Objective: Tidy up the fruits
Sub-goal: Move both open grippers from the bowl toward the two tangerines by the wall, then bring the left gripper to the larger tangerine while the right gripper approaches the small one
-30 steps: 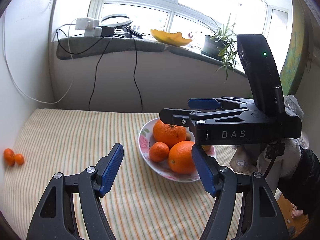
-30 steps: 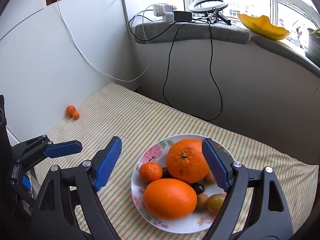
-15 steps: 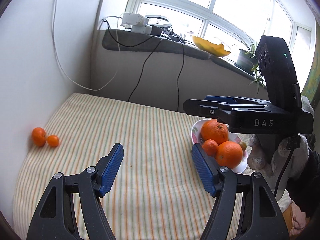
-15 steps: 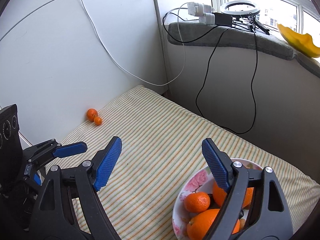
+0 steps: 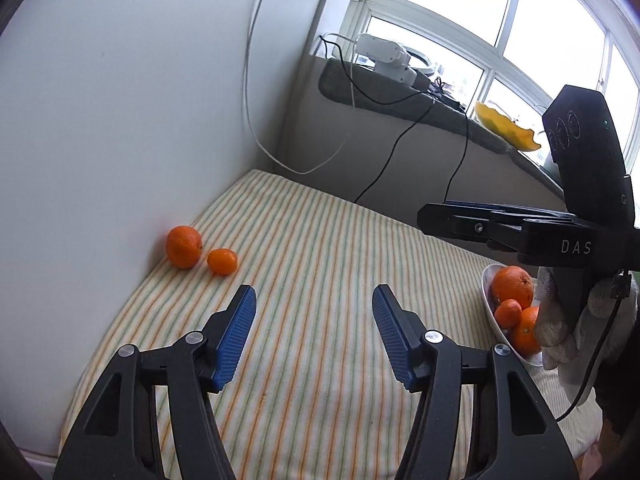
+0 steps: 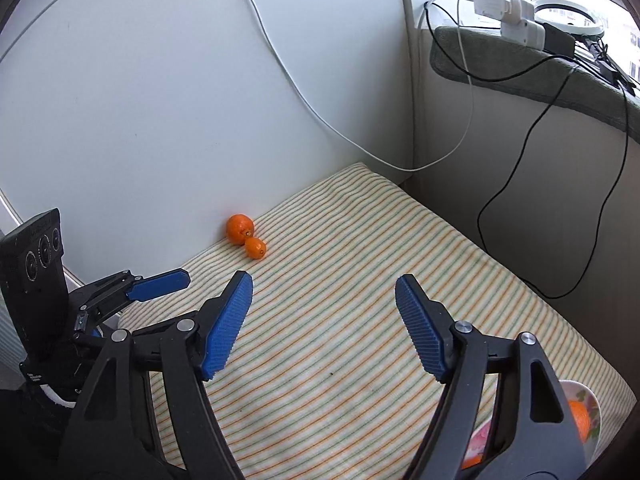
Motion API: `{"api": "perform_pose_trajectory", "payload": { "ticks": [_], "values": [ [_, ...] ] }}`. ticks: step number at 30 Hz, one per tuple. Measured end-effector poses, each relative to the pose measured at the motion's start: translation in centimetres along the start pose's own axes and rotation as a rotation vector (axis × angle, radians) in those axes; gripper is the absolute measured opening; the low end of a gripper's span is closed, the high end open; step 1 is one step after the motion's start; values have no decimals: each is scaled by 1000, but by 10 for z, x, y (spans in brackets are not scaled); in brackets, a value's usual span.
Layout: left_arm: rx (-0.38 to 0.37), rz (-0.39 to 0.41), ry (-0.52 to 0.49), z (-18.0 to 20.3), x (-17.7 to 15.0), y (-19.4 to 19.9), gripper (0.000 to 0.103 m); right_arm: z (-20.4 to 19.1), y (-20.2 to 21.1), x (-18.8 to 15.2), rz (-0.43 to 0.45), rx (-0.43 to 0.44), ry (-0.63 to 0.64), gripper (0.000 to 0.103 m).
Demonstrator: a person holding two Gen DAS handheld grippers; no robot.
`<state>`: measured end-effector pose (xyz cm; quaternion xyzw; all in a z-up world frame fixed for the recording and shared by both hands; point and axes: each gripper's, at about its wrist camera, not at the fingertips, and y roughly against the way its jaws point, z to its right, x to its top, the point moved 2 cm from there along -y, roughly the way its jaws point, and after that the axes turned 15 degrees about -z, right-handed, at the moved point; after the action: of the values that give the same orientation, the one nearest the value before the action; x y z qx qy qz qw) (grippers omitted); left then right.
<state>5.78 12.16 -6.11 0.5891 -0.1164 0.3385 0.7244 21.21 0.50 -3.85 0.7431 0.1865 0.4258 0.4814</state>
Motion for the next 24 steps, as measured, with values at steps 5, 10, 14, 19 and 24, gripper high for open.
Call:
{"api": "perform_pose_trajectory", "payload": {
  "ticks": [5,10,14,19,24],
  "values": [
    [28,-1,52,-21,-2,-2,49,-12,-28,20,-55,79,24,70],
    [59,-8,82,-34,-2,-9,46,-24,-58,41,-104,137,58,60],
    [80,-10,104,-46,-1,-13,42,-36,-80,51,-145,157,93,55],
    [104,-16,131,-57,-1,-17,42,-44,-107,66,-183,207,97,50],
    [128,-22,133,-64,-1,-21,41,-41,-131,85,-207,294,41,43]
  ]
}}
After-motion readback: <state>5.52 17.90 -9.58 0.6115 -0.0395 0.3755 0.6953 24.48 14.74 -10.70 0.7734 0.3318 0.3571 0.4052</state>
